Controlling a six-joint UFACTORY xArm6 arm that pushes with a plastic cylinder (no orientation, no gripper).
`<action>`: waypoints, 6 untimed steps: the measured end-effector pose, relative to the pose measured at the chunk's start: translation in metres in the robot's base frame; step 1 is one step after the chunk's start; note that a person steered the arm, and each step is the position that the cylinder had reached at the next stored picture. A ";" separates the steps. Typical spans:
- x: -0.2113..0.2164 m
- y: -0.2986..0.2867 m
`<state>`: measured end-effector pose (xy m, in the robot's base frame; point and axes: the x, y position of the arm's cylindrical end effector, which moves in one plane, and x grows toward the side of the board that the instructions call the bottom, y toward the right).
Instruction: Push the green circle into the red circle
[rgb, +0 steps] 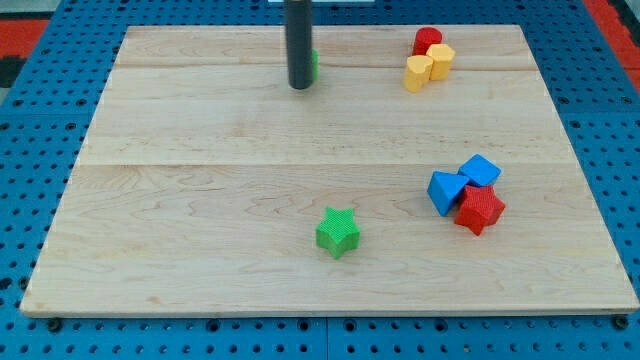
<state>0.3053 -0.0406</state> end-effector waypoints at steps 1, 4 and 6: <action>-0.001 -0.005; -0.040 0.039; 0.032 0.033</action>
